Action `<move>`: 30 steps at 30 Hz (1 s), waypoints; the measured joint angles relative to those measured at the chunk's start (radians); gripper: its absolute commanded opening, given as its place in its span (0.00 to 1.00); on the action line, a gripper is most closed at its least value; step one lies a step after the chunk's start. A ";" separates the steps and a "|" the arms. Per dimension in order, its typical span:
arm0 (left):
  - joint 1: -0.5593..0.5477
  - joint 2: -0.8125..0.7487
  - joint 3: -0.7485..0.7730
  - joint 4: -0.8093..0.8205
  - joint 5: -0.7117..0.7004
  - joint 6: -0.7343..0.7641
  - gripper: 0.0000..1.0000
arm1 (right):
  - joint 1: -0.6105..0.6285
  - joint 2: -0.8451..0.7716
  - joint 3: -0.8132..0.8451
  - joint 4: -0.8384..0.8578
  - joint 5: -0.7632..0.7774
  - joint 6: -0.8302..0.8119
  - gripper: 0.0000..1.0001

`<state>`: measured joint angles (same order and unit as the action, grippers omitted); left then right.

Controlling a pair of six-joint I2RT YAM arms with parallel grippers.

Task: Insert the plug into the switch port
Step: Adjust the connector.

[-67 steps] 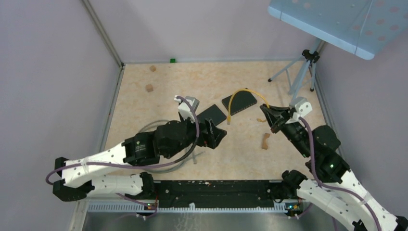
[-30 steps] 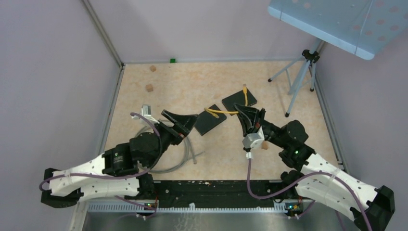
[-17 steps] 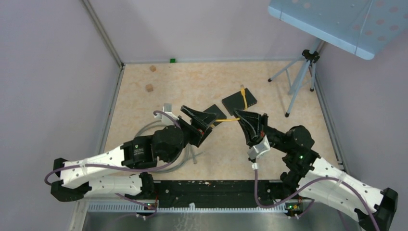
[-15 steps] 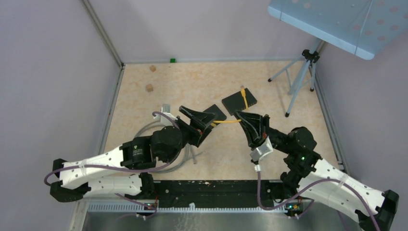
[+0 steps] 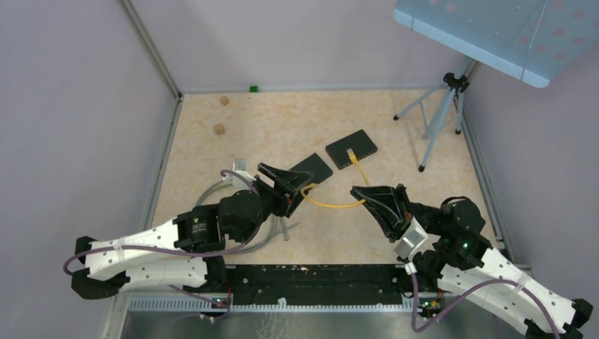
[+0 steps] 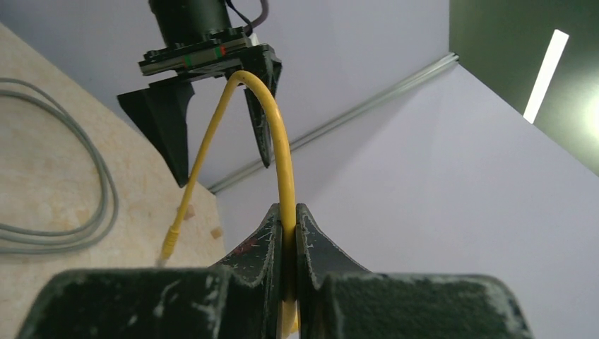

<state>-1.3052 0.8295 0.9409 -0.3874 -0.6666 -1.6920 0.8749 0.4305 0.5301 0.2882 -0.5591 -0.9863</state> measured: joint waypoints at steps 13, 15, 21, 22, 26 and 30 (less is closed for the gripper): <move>0.002 0.009 -0.021 0.041 0.014 0.031 0.19 | 0.000 -0.027 0.008 -0.183 -0.107 0.068 0.00; 0.002 0.006 -0.021 0.045 0.016 0.038 0.10 | 0.000 -0.034 0.008 -0.193 -0.109 0.076 0.00; 0.002 -0.005 -0.022 0.058 0.014 0.092 0.00 | 0.000 -0.053 0.006 -0.218 -0.100 0.108 0.16; 0.002 -0.007 -0.026 0.068 0.014 0.109 0.00 | 0.000 -0.060 0.005 -0.224 -0.096 0.118 0.21; 0.002 -0.048 -0.097 0.185 0.011 0.260 0.00 | 0.000 -0.092 -0.012 -0.220 -0.080 0.216 0.41; 0.002 -0.121 -0.210 0.343 0.011 0.453 0.00 | 0.000 -0.096 -0.012 -0.219 -0.065 0.362 0.52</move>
<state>-1.3029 0.7086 0.7311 -0.0448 -0.6552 -1.2392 0.8753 0.3344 0.5179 0.0692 -0.6243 -0.6247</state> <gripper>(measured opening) 0.030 0.455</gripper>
